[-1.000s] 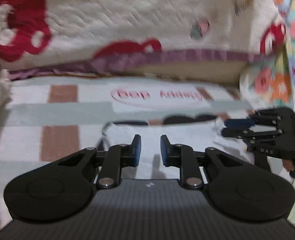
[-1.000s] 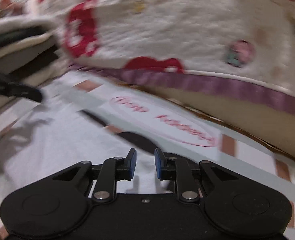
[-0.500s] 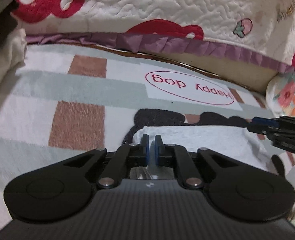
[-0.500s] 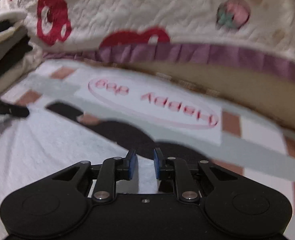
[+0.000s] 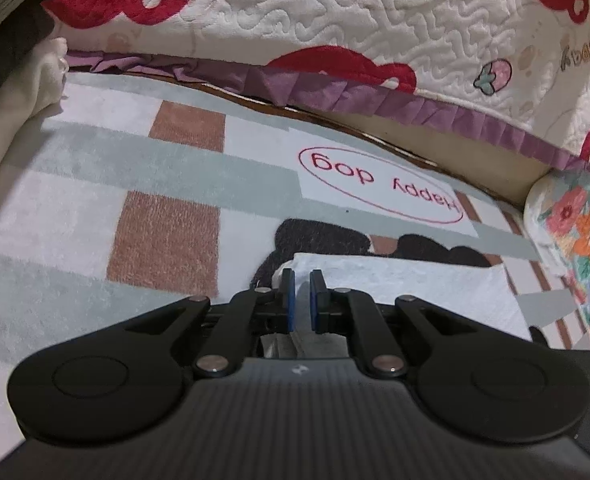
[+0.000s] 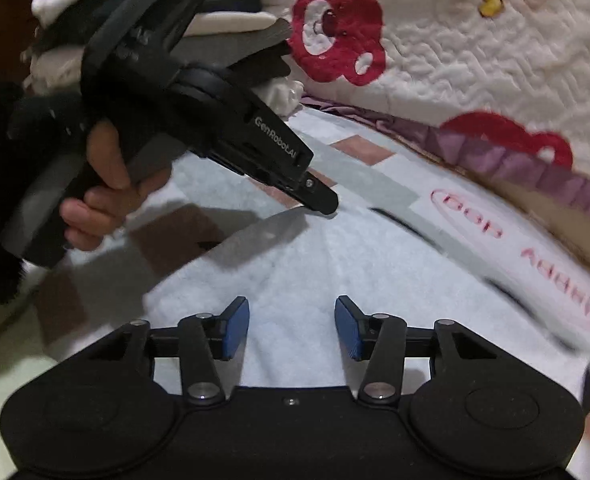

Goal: Fold clothes
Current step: 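Fold the lifted end over the sweatshirt with both grippers and release, then pinch the folded sweatshirt edge with the left gripper while the right gripper pinches its corner, then lift the folded sweatshirt with both grippers and carry it toward the clothes stack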

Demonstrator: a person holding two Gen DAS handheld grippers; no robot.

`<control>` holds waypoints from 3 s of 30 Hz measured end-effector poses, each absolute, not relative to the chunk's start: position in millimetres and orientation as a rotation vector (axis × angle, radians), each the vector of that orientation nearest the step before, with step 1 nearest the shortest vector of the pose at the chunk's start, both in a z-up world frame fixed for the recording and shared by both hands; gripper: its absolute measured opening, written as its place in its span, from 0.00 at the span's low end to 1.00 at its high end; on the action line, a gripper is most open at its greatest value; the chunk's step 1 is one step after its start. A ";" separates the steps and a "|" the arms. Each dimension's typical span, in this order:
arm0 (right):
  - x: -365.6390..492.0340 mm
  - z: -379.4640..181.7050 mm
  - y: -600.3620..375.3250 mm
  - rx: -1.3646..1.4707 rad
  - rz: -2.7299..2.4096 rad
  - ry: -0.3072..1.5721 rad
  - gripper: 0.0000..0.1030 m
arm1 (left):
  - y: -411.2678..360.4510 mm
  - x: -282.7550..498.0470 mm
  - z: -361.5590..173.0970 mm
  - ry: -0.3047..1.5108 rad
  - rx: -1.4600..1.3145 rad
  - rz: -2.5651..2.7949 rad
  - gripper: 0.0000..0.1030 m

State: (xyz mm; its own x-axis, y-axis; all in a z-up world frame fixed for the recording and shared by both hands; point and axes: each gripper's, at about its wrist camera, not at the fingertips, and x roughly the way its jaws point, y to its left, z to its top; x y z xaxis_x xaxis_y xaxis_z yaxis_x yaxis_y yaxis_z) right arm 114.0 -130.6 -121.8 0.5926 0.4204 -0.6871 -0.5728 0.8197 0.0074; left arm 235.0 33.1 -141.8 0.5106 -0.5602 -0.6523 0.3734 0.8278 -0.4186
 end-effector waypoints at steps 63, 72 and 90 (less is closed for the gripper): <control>81.7 -163.3 -356.3 0.908 -0.032 0.739 0.52 | 32.8 202.4 -158.8 0.959 -0.478 -0.446 0.56; 103.5 -133.1 -348.0 0.677 0.157 0.619 0.24 | -7.3 185.7 -138.7 0.880 -0.238 -0.505 0.16; 104.1 -167.8 -396.3 0.823 0.081 0.721 0.47 | -3.7 199.8 -162.5 0.974 -0.490 -0.559 0.27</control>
State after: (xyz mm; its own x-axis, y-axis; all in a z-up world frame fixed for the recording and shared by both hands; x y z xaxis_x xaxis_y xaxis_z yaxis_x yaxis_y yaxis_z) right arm 104.1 -396.3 -167.8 0.7623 0.3335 -0.5547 0.2026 0.6910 0.6939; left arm 199.8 -3.7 -162.5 0.4447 -0.6392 -0.6275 0.2188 0.7568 -0.6159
